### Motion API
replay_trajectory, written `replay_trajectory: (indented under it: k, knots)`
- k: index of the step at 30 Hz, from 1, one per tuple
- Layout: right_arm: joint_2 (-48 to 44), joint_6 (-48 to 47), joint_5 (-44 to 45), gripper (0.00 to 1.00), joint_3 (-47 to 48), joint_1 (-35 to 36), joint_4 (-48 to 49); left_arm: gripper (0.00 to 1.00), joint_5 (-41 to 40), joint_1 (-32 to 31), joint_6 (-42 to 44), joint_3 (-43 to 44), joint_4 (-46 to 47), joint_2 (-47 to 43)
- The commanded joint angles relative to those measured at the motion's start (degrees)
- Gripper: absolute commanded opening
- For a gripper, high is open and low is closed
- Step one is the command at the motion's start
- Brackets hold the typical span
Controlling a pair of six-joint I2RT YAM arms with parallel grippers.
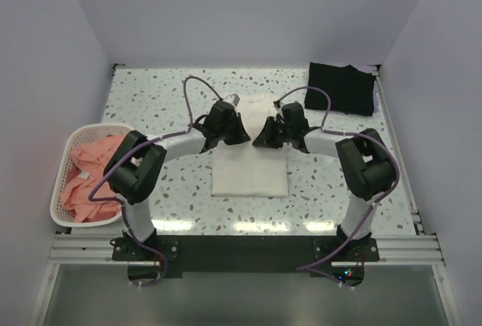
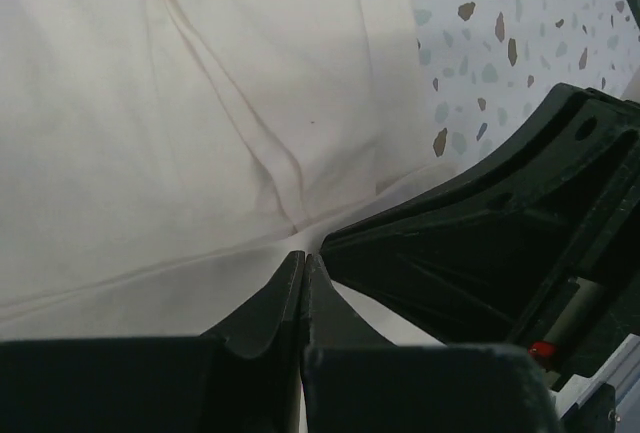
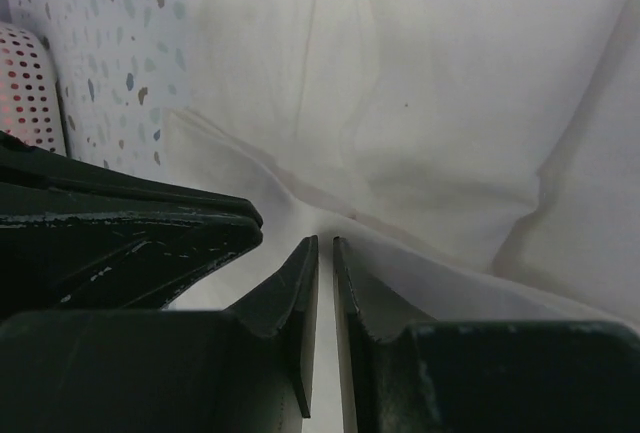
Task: Fold and stack the t-shirts
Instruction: Fold the tshirt
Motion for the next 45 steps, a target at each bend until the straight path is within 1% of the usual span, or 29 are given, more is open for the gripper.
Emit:
replay_trajectory:
  k: [1, 3, 10, 16, 24, 32, 36, 37, 38, 39, 40, 41, 42, 44, 45]
  knots:
    - [3.45, 2.08, -3.6, 0.15, 3.03, -0.54, 4.63, 0.0, 5.71, 1.23, -1.87, 0.48, 8.14, 4.72]
    - [5.64, 2.95, -3.86, 0.14, 2.34, -1.15, 5.93, 0.0, 5.89, 1.76, -2.32, -0.65, 9.28, 6.92]
    - [9.96, 5.77, -6.49, 0.13, -1.62, -5.11, 10.69, 0.0, 3.69, 4.13, -3.64, -6.2, 10.86, 8.6]
    - [10.14, 6.03, -8.25, 0.12, -3.73, -6.77, 13.15, 0.0, 3.34, 4.84, -3.02, -7.87, 11.66, 8.08]
    - [8.47, 7.79, -11.42, 0.13, -9.7, -11.26, 20.35, 0.0, 3.78, 5.72, -2.49, -9.89, 13.24, 5.88]
    - [8.38, 9.46, -14.06, 0.14, -11.64, -13.46, 25.27, 0.0, 5.19, 7.3, -1.97, -10.86, 15.0, 4.47]
    - [5.76, 9.29, -15.2, 0.15, -10.16, -13.63, 24.05, 0.0, 5.71, 7.56, -1.97, -10.77, 15.35, 2.02]
    - [4.87, 9.02, -15.11, 0.15, -9.89, -13.55, 23.27, 0.03, 5.8, 7.65, -1.97, -10.77, 15.35, 1.4]
    - [3.82, 7.98, -14.16, 0.15, -9.63, -13.55, 20.47, 0.05, 5.8, 7.65, -1.88, -10.77, 15.35, -0.08]
    - [2.68, 7.36, -13.1, 0.16, -9.36, -13.63, 18.79, 0.11, 5.45, 7.74, -1.97, -10.68, 15.0, -0.97]
    - [-0.12, 6.57, -12.05, 0.16, -9.19, -13.64, 16.78, 0.13, 5.01, 7.83, -2.05, -10.6, 14.48, -1.94]
    - [-1.45, 5.26, -9.69, 0.18, -9.18, -13.55, 12.75, 0.14, 4.66, 7.91, -1.97, -10.68, 13.43, -2.99]
    - [-2.94, 4.81, -8.62, 0.19, -8.92, -13.63, 10.8, 0.19, 3.35, 8.0, -2.14, -10.77, 12.72, -5.0]
    - [-6.72, 4.02, -7.21, 0.21, -9.1, -13.64, 6.76, 0.22, 1.59, 8.44, -2.58, -10.94, 10.53, -7.03]
    - [-7.95, 4.01, -5.55, 0.23, -9.1, -13.64, 5.17, 0.25, 0.19, 8.62, -3.02, -10.86, 8.0, -8.78]
